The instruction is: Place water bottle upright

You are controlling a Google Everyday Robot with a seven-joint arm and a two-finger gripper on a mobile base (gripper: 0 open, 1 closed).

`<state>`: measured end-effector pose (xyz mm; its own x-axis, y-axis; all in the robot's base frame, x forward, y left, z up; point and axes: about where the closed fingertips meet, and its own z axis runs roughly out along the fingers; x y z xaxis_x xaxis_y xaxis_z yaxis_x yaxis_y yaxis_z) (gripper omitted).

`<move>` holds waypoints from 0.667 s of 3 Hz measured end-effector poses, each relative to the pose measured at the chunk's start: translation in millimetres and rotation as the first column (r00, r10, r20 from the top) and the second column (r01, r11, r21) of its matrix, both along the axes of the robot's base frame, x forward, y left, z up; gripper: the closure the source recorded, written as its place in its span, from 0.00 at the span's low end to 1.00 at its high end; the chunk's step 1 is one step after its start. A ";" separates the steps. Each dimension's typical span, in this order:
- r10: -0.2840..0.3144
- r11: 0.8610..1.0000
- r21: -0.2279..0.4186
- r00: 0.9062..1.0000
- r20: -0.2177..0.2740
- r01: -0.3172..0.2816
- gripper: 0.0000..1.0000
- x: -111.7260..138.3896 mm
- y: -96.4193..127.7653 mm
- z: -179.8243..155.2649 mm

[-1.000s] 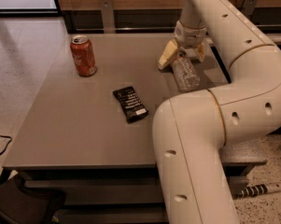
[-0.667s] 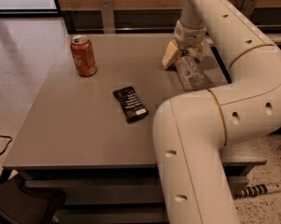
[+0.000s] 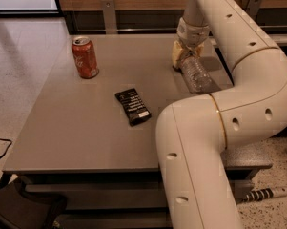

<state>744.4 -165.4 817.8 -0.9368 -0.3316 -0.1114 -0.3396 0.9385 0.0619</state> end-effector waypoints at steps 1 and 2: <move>-0.002 1.000 0.007 0.999 0.038 0.001 1.00 11.1 3.5 -2.7; -0.002 1.000 0.008 0.999 0.041 0.002 1.00 11.3 3.8 -0.3</move>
Offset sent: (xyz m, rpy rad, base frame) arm 0.0059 0.0023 -0.0011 0.0041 -0.0221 -0.0001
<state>755.7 -161.5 817.5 -0.9320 -0.3290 -0.1523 -0.3404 0.9387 0.0553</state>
